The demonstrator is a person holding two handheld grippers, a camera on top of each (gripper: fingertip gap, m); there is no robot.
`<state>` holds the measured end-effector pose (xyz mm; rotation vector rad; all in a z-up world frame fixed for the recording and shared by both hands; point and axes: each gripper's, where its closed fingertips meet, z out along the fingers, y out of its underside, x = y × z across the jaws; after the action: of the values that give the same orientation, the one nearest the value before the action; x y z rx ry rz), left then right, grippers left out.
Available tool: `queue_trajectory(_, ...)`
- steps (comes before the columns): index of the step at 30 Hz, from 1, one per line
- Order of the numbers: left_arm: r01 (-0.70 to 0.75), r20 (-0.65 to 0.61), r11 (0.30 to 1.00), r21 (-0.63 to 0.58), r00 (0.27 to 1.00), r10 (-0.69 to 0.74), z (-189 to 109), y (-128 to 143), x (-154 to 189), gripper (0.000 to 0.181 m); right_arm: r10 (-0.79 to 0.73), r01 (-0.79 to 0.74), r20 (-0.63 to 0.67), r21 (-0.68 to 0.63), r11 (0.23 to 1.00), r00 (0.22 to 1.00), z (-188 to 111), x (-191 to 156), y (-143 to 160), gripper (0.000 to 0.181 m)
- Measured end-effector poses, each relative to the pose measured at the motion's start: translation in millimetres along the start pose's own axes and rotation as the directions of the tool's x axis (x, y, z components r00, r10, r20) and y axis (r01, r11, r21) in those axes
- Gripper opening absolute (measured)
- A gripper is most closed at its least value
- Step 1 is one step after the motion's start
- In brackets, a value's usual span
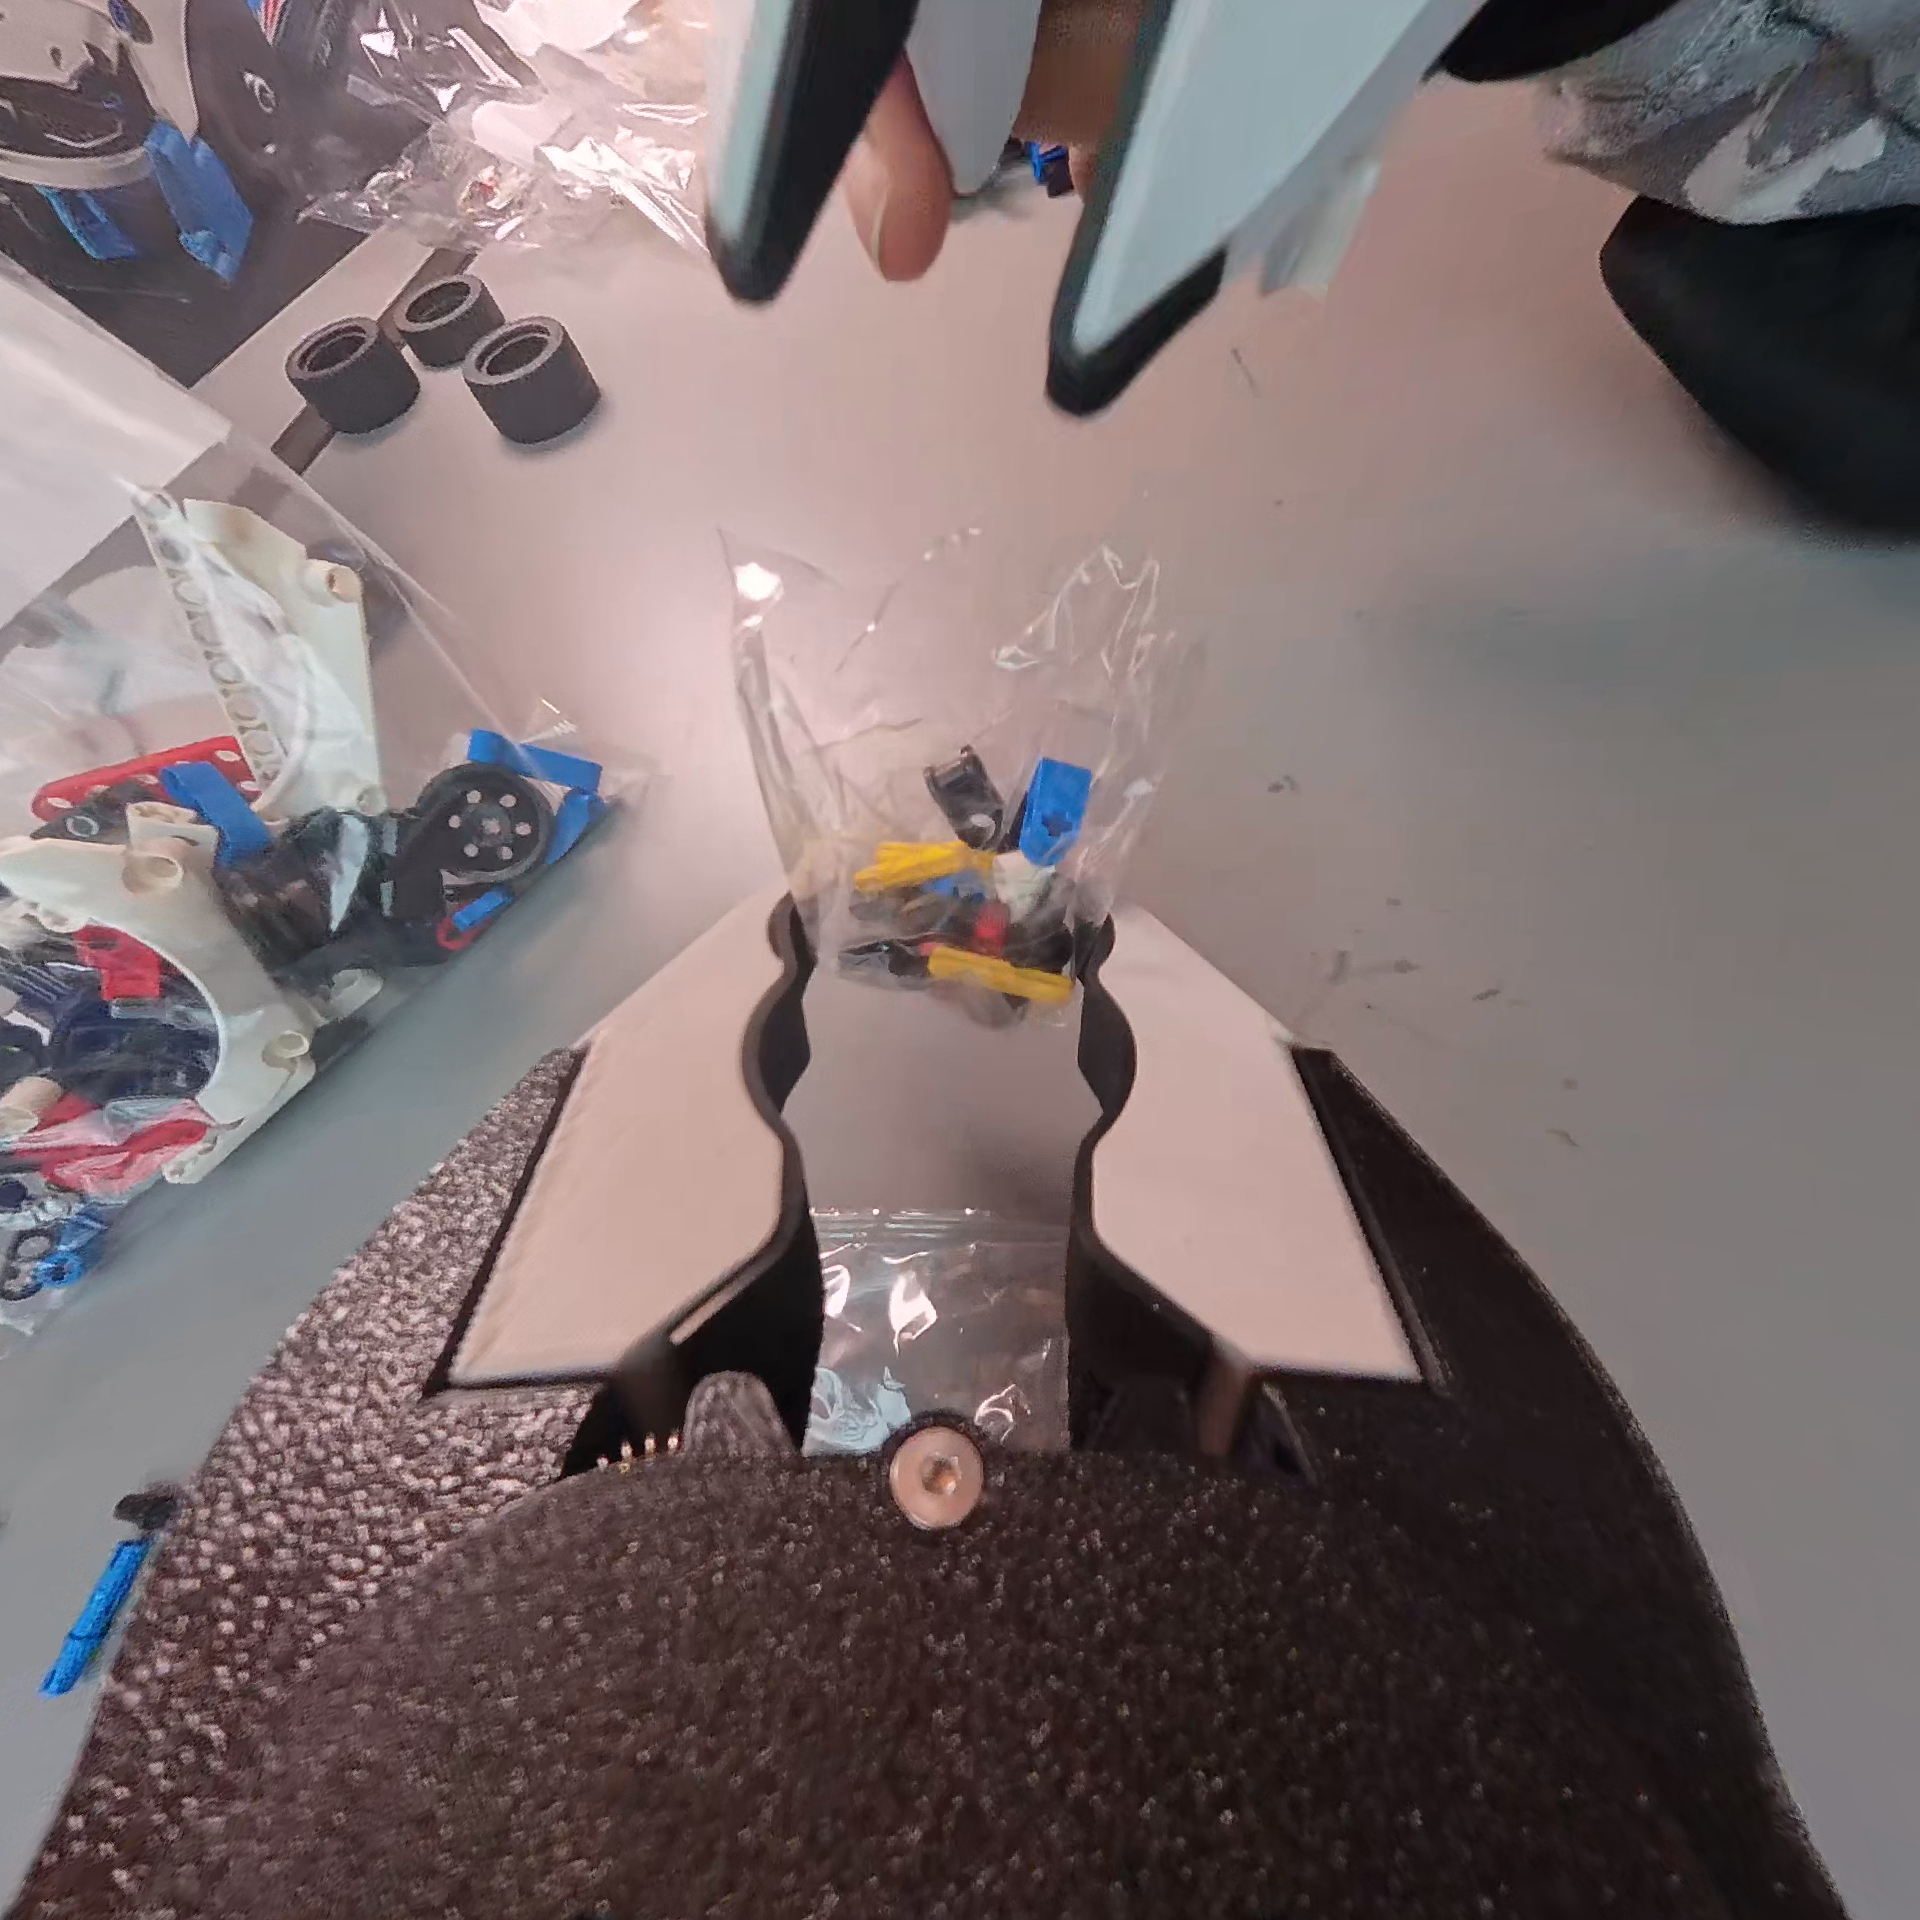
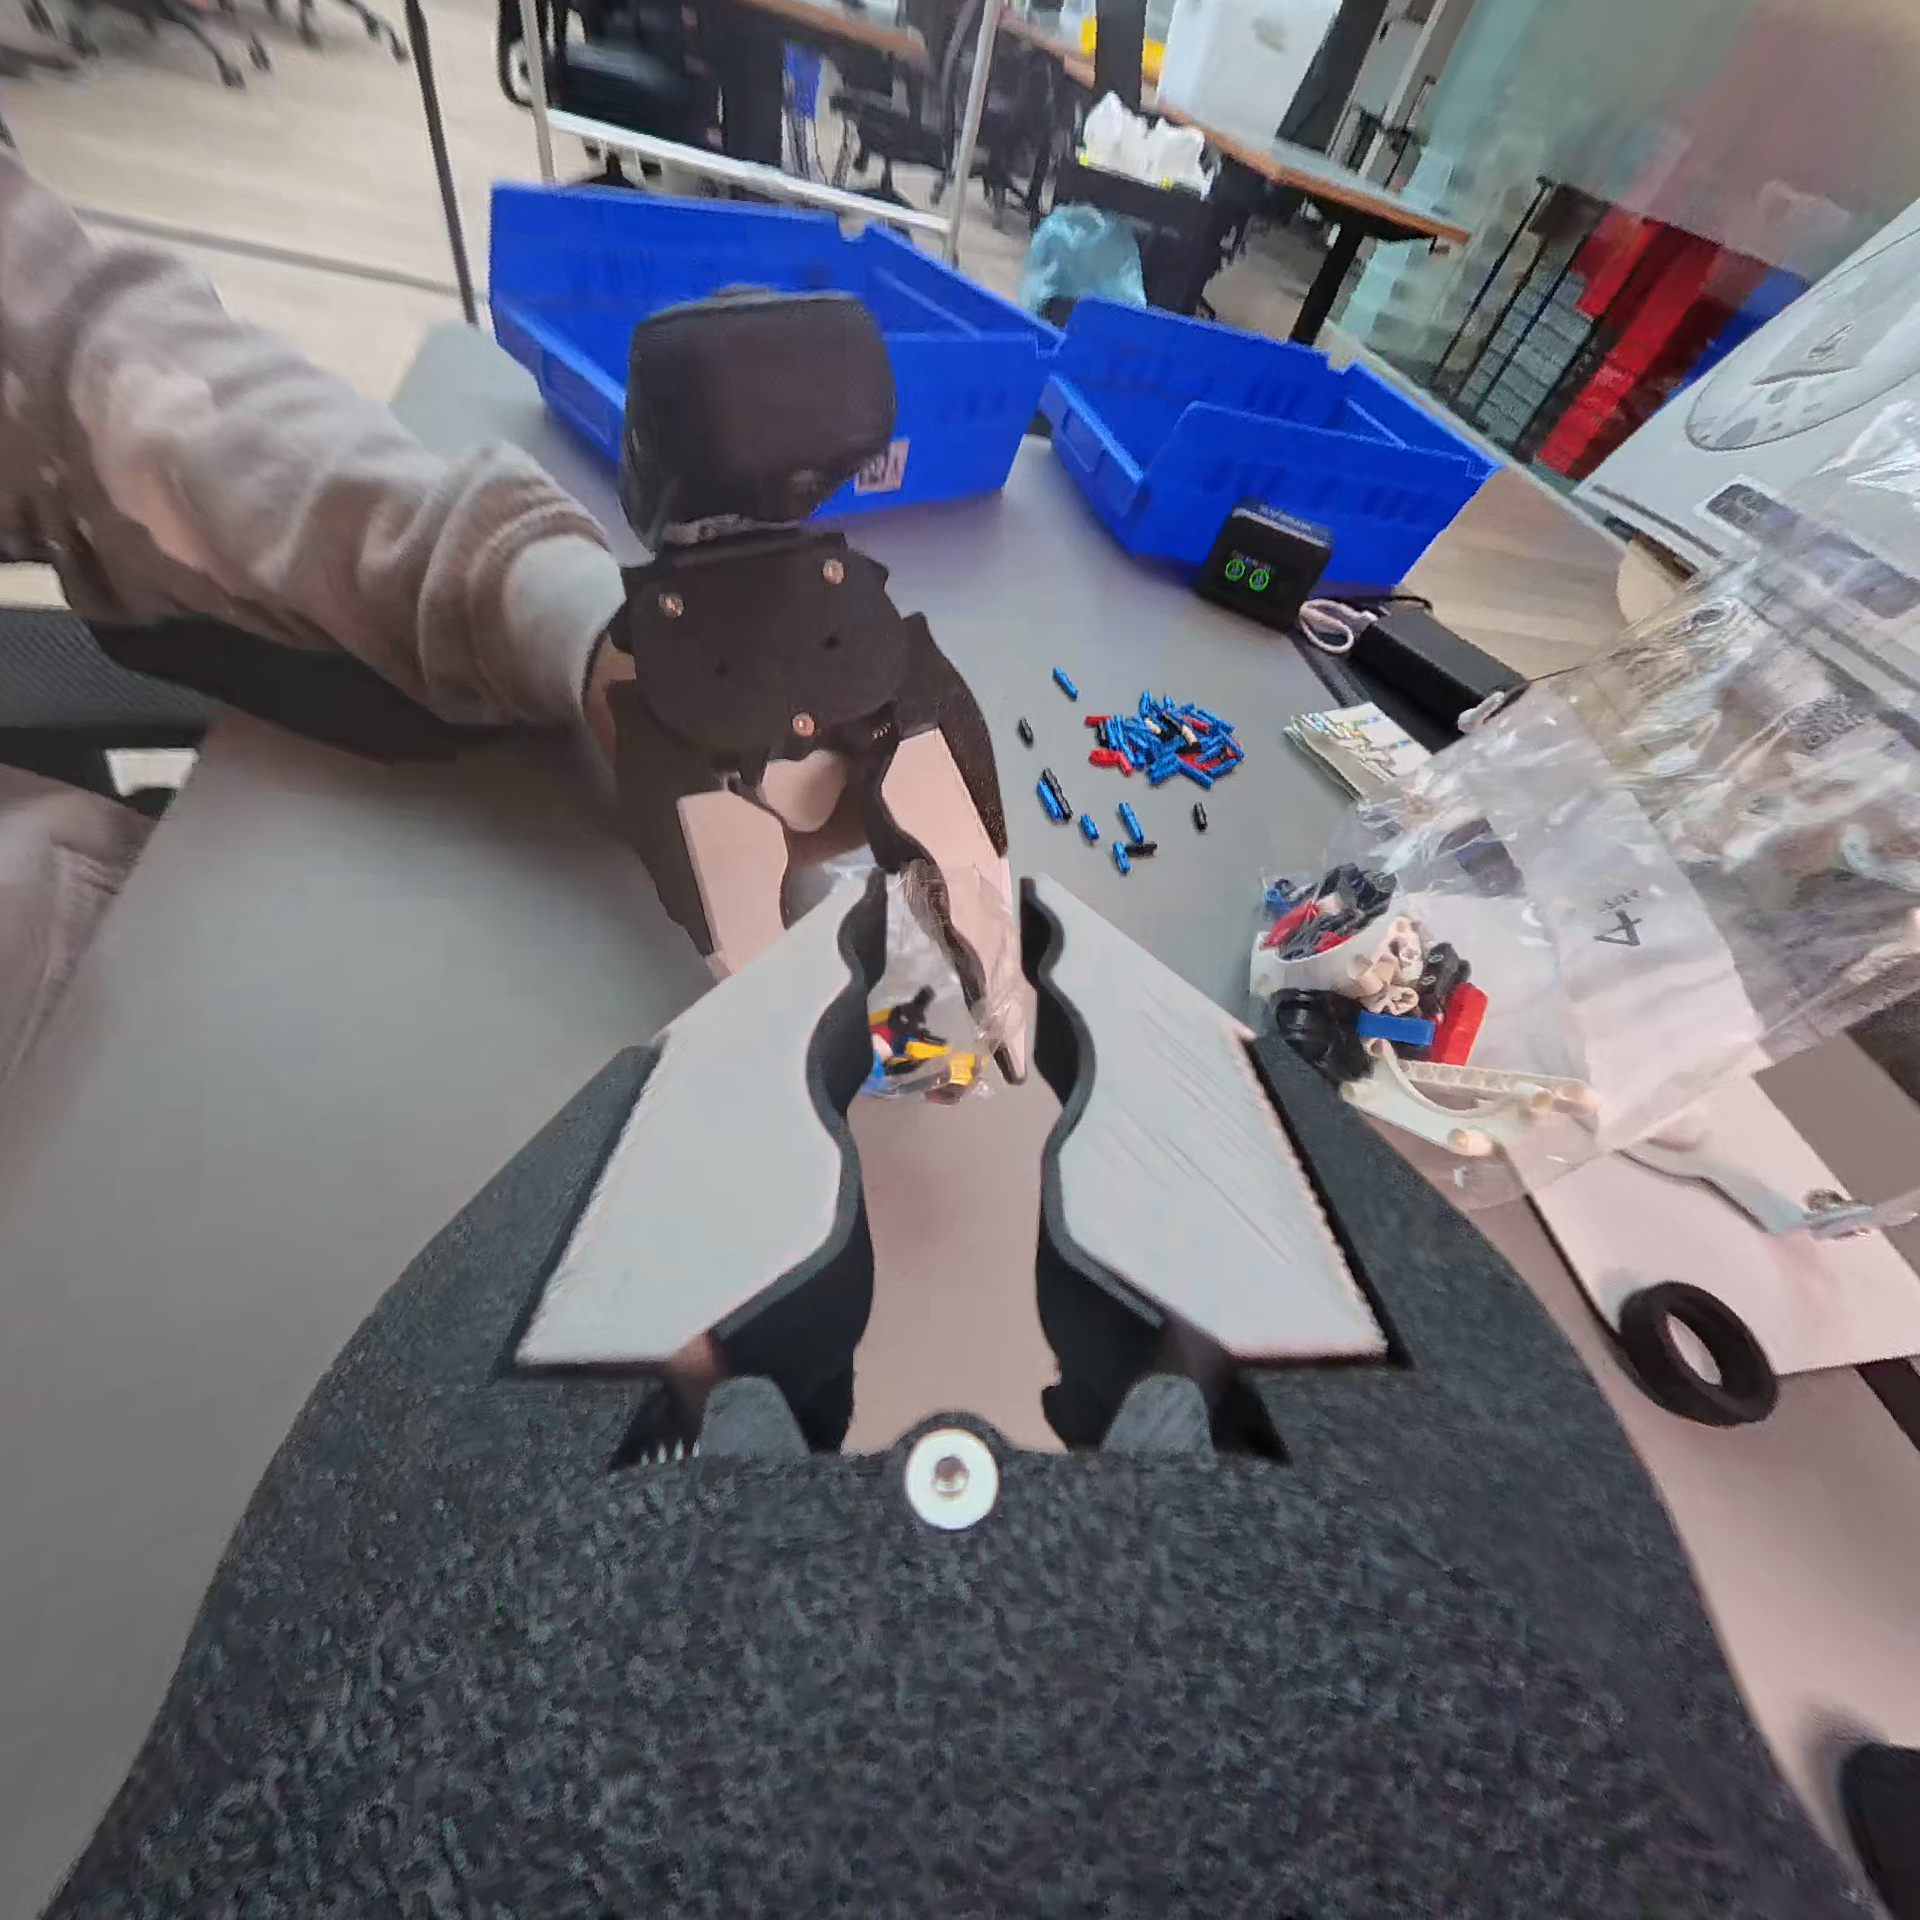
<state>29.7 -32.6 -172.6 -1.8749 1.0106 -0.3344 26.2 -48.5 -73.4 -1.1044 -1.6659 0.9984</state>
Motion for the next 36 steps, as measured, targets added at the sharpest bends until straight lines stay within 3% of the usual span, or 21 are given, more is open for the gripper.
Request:
queue_trajectory(3,0.016,-0.050,0.998,0.057,0.999,-0.013,-5,-9,5,0.049,0.094,-0.095,0.019,0.111,0.989,0.995,-15,10,-11,0.030)
queue_trajectory(5,0.026,-0.179,0.989,0.143,0.984,0.000,-15,-24,25,0.049,0.143,-0.152,0.086,0.118,0.981,0.986,-19,8,-7,0.036)
queue_trajectory(7,0.077,-0.428,0.965,0.252,0.903,0.040,-38,-45,65,0.048,0.177,-0.203,0.219,0.101,0.974,0.960,-19,-9,-1,0.036)
queue_trajectory(9,0.156,-0.600,0.950,0.271,0.799,0.040,-58,-57,91,0.048,0.203,-0.261,0.373,0.112,0.959,0.906,-20,-32,-5,0.035)
queue_trajectory(11,0.174,-0.661,0.946,0.272,0.749,0.052,-67,-59,101,0.048,0.219,-0.325,0.513,0.125,0.937,0.830,-23,-53,-15,0.034)
queue_trajectory(14,0.204,-0.711,0.945,0.255,0.702,0.040,-72,-57,106,0.048,0.224,-0.343,0.548,0.124,0.931,0.806,-12,-65,-17,0.022)
queue_trajectory(16,0.220,-0.717,0.944,0.245,0.697,0.024,-72,-56,103,0.047,0.217,-0.342,0.577,0.115,0.933,0.788,-8,-74,-16,0.003)
queue_trajectory(18,0.249,-0.710,0.939,0.236,0.704,-0.008,-72,-56,95,0.048,0.227,-0.351,0.529,0.145,0.925,0.817,-3,-64,-18,0.000)
queue_trajectory(23,0.304,-0.419,0.913,0.271,0.892,-0.172,-62,-46,12,0.050,0.370,-0.453,0.303,0.283,0.845,0.878,-10,8,-17,0.000)
queue_trajectory(27,0.413,-0.265,0.844,0.343,0.904,-0.335,-64,-40,-41,0.046,0.435,-0.483,0.219,0.267,0.834,0.873,-2,25,-4,0.000)
queue_trajectory(32,0.419,-0.262,0.836,0.354,0.903,-0.341,-61,-41,-45,0.040,0.460,-0.528,0.287,0.242,0.814,0.840,7,16,2,0.000)
queue_trajectory(36,0.404,-0.359,0.843,0.355,0.892,-0.276,-69,-44,-29,0.000,0.468,-0.539,0.300,0.228,0.811,0.831,4,18,10,0.000)
